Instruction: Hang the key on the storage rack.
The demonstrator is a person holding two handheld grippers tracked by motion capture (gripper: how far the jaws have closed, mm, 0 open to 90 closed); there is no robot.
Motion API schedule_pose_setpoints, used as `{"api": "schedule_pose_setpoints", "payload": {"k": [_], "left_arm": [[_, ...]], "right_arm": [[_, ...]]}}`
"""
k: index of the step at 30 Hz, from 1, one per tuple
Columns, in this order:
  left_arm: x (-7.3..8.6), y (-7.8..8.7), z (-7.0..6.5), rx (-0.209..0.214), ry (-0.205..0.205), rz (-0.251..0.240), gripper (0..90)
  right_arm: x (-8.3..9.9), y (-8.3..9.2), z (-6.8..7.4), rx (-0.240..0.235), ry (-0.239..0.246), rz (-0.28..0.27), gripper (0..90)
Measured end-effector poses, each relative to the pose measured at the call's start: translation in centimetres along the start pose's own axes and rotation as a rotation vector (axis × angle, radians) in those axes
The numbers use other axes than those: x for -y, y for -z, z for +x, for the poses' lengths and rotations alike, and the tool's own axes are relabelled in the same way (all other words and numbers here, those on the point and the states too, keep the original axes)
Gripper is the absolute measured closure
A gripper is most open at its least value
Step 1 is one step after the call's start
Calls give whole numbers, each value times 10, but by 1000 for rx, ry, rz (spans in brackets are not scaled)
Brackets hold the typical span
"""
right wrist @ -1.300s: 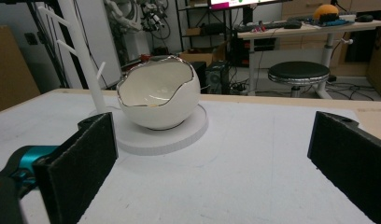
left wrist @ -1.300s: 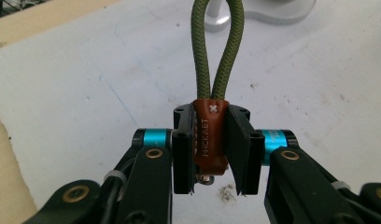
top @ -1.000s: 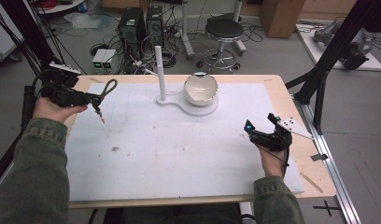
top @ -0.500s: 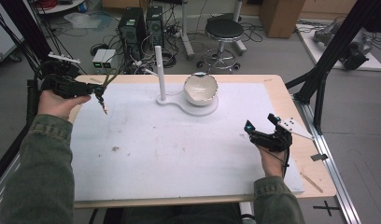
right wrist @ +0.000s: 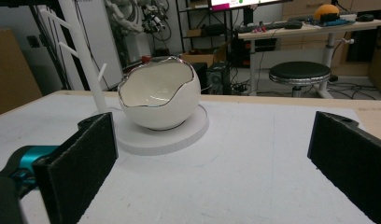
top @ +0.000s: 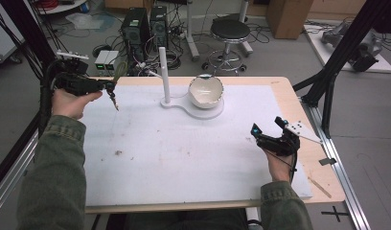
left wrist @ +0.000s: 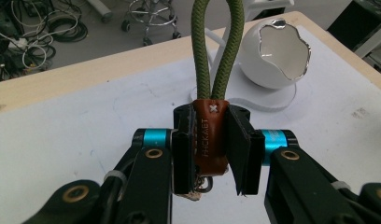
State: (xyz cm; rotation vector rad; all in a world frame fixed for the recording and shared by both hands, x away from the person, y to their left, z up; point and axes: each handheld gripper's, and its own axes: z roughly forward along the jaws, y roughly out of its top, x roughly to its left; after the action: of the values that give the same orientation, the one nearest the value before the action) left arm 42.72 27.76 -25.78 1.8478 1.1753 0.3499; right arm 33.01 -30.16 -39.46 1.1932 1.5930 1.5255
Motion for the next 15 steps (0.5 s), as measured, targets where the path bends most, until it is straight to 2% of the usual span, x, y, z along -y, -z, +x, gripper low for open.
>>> {"api": "schedule_pose_setpoints", "payload": {"k": [6, 15], "left_arm": [[-3, -14, 0, 16, -1, 5, 724], [-5, -30, 6, 51, 61, -24, 725]], "right_arm": [[0, 0, 0, -3, 3, 4, 6], [1, 1, 0, -4, -7, 3, 6]]}}
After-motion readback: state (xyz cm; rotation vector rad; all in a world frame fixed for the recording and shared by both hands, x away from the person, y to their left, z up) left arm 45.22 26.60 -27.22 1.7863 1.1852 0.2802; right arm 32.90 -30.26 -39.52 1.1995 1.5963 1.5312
